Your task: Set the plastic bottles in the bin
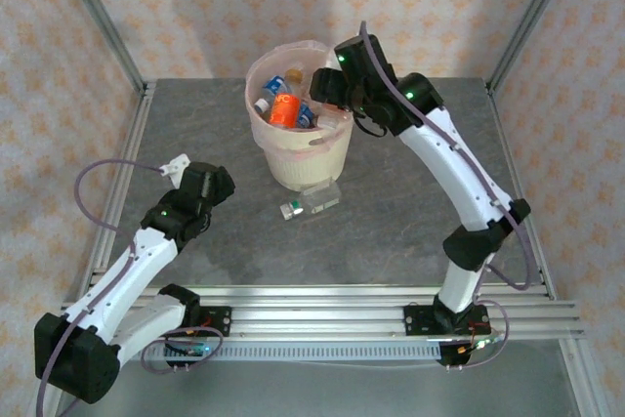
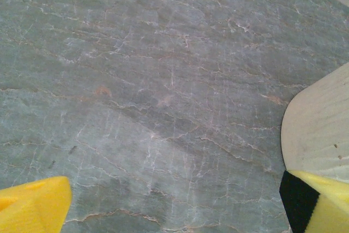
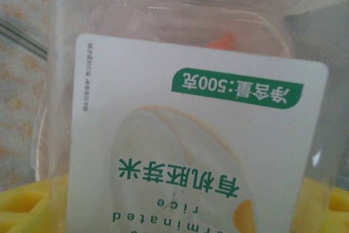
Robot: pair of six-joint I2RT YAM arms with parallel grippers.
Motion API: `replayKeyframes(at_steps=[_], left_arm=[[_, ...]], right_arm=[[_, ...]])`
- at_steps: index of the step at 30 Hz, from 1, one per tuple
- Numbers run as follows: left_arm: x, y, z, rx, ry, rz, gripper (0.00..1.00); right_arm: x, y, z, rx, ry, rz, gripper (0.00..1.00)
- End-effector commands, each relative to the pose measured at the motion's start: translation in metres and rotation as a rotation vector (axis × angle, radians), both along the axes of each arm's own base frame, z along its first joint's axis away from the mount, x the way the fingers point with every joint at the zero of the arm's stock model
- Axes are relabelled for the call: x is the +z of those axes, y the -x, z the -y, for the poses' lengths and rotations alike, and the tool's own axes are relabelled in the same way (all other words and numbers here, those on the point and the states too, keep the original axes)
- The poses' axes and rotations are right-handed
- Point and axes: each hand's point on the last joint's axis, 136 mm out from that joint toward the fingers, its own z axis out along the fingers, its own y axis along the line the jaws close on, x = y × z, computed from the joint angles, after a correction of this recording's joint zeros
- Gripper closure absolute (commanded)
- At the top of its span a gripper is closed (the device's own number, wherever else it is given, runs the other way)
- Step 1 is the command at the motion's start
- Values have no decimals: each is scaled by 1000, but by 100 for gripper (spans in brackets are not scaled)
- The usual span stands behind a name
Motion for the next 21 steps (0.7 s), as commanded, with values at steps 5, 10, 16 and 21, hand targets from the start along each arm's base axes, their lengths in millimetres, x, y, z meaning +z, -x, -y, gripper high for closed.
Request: replayKeyframes(at_steps=[5, 10, 16, 21], left_arm=[[17, -9, 0, 6, 12, 51, 0], [17, -8, -2, 9, 4, 48, 0], [19, -7, -3, 11, -4, 52, 0], [19, -7, -4, 13, -5, 51, 0]], right_arm=[[9, -14, -22, 36, -18, 19, 36], [-4, -25, -28, 21, 24, -4, 36], [-22, -33, -30, -5, 82, -27, 34], [-34, -36, -35, -1, 103, -53, 25]])
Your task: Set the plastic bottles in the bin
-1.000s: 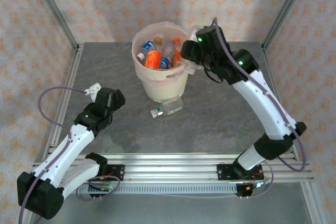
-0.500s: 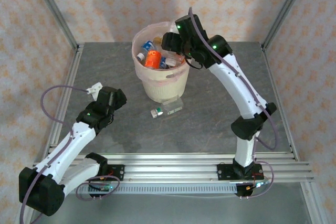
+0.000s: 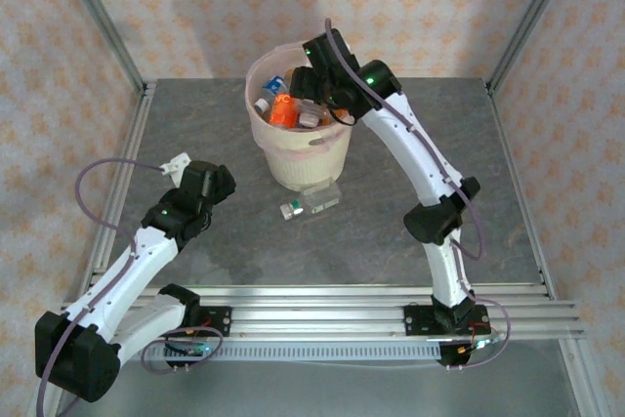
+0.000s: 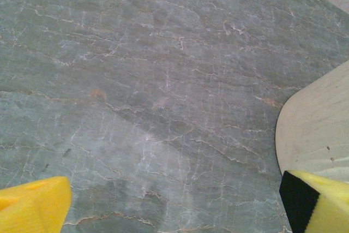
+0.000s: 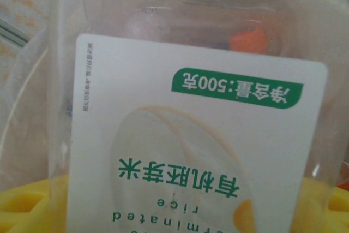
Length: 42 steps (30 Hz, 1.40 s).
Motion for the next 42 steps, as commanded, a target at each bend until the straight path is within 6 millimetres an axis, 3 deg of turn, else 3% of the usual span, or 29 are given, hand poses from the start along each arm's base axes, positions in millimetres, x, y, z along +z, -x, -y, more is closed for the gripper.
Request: replayKeyframes(at_steps=[1, 4, 9, 17, 22, 28, 33, 42], left_arm=[[16, -4, -5, 15, -11, 39, 0], [17, -5, -5, 14, -12, 40, 0], [18, -5, -5, 15, -13, 40, 0], [17, -5, -4, 12, -7, 39, 0], [18, -6, -4, 13, -6, 39, 0], [18, -6, -4, 12, -9, 37, 0], [15, -5, -4, 12, -8, 31, 0], [15, -5, -2, -5, -9, 24, 0]], right_arm=[[7, 4, 2, 1, 32, 19, 21], [11, 7, 4, 1, 58, 38, 11], [27, 10, 15, -13, 101, 93, 1], [63, 11, 37, -60, 147, 210, 1], [70, 8, 41, -71, 161, 242, 4], [59, 1, 37, -67, 182, 229, 13], [39, -10, 33, -63, 207, 195, 14], [21, -30, 52, -136, 232, 161, 14]])
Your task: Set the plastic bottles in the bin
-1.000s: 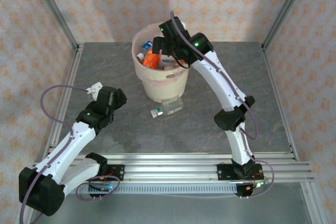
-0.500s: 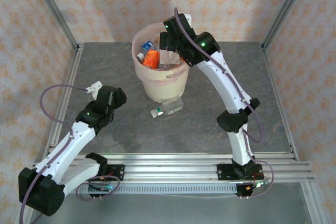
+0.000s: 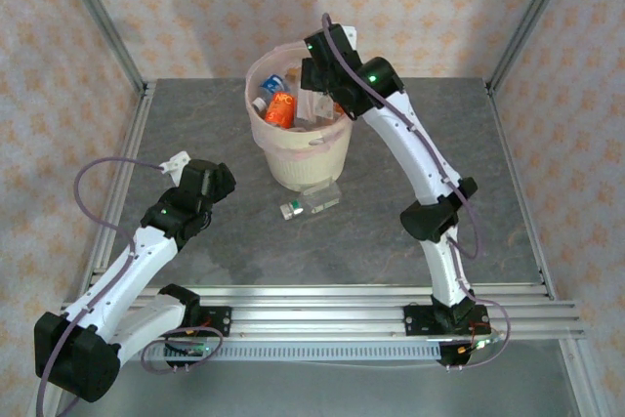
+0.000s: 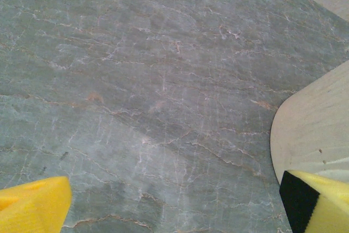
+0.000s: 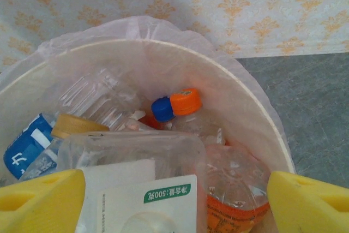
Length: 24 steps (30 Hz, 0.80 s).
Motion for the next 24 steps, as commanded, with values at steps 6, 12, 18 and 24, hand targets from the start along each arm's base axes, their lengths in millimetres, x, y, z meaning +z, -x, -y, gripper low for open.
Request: replayKeyframes(at_steps=[6, 12, 18, 24], left_arm=[[10, -3, 2, -51, -24, 10, 0], [16, -4, 24, -221, -37, 46, 0], [15, 0, 51, -358, -54, 68, 0], [-15, 5, 62, -372, -15, -5, 0]], right_arm=[[0, -10, 17, -56, 27, 13, 14], [21, 2, 13, -3, -37, 29, 12], [44, 25, 26, 9, -77, 37, 4], [38, 48, 45, -20, -89, 8, 1]])
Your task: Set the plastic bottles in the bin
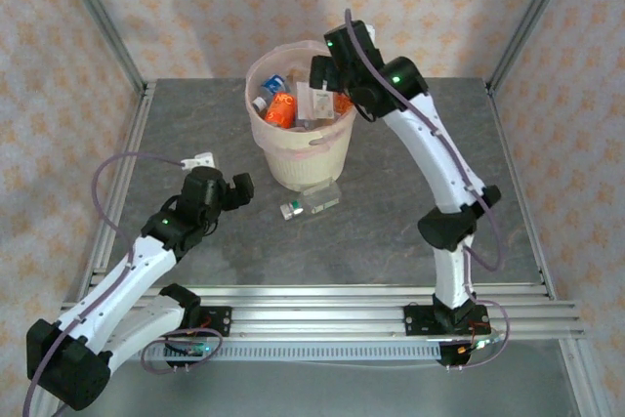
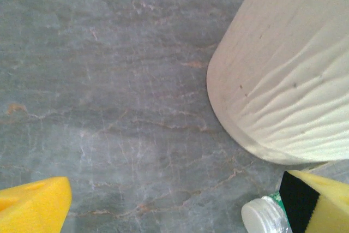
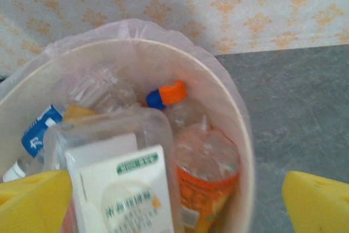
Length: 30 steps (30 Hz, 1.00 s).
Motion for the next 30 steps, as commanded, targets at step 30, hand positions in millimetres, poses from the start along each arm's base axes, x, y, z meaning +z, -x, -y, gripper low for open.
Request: replayKeyframes(at_steps=[30], left_arm=[[-105, -15, 142, -548, -81, -138, 15]], right_arm=[[-34, 106, 127, -295, -51, 57, 1]])
